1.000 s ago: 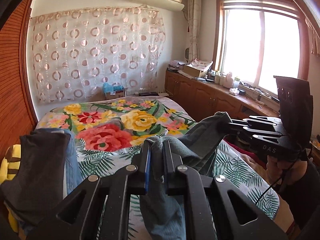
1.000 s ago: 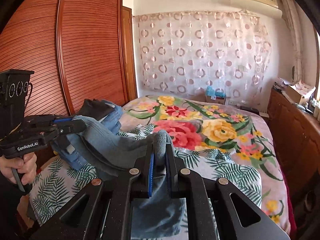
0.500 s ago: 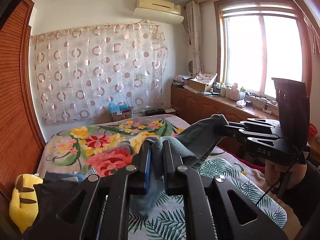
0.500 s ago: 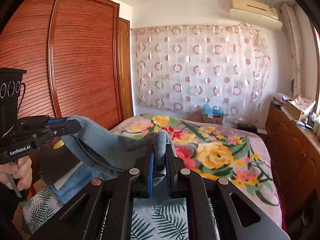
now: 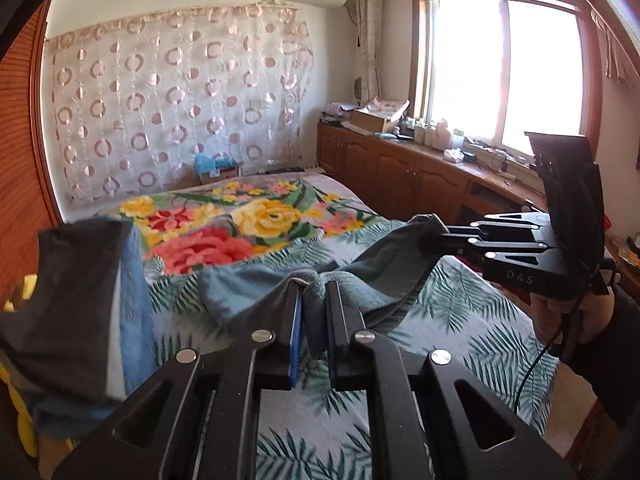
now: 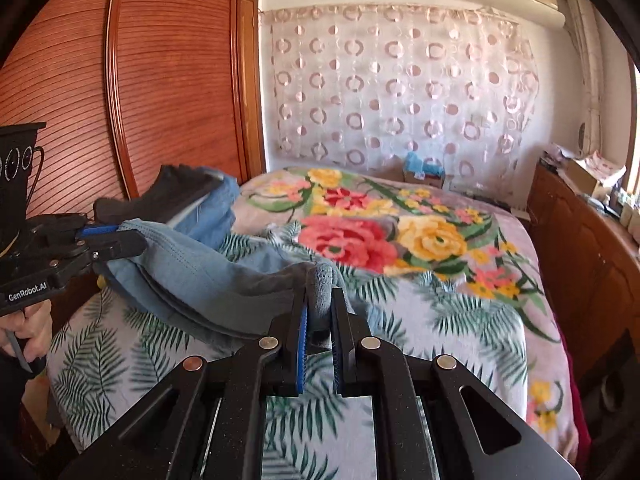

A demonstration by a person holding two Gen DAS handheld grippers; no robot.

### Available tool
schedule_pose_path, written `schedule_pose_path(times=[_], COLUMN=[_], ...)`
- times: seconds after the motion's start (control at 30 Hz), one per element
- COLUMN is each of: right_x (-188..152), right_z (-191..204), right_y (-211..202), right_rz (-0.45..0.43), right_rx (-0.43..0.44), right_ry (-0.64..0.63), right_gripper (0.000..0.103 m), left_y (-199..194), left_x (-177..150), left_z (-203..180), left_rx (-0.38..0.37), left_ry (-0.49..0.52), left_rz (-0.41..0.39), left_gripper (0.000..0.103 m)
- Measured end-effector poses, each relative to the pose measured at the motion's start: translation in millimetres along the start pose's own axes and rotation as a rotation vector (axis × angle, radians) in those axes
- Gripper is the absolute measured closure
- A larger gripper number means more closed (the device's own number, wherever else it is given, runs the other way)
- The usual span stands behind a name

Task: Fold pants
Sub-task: 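Carry the held hem end with both grippers over the rest of the shorts, then lay the hem end down on the shorts and open both grippers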

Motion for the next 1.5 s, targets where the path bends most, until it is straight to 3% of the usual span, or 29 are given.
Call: schedule_pose_path(times=[0.47, 0.73, 1.37, 1.5], right_x=[-27.3, -57.7, -91.1, -93.1], right_z=[32.9, 42.1, 40.5, 38.6], right_y=[-43.0, -62.0, -64.9, -65.8], right_rz=[0.093, 0.127, 0.199, 0.207], right_rx=[0.017, 0.057, 0.088, 0.078], right_ry=[0.075, 0.109, 0.144, 0.148], right_gripper=[0.093, 0.093, 0.093, 0.093], left_y=[-42.2, -54.0, -54.3, -53.5], left_x=[-70.5, -107.0, -152.0, -152.2], left_z=[-23.4, -27.7, -38.3, -33.6], left_rx=[-0.059, -0.049, -0.016, -0.001], left_ry=[-0.054, -0.069, -0.065, -0.076], left_rz=[0.055, 0.107, 0.195, 0.19], left_gripper=[0.092, 0.092, 0.092, 0.083])
Point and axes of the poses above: each gripper's, at about its wrist camera, not at the fingertips, and y roughly the way its jaws point, z to its left, x to its top, the point moved 7 cm from there along y, roughly the way its jaws point, and after that the axes turned 6 degrees about x, right-handed, at the moved point
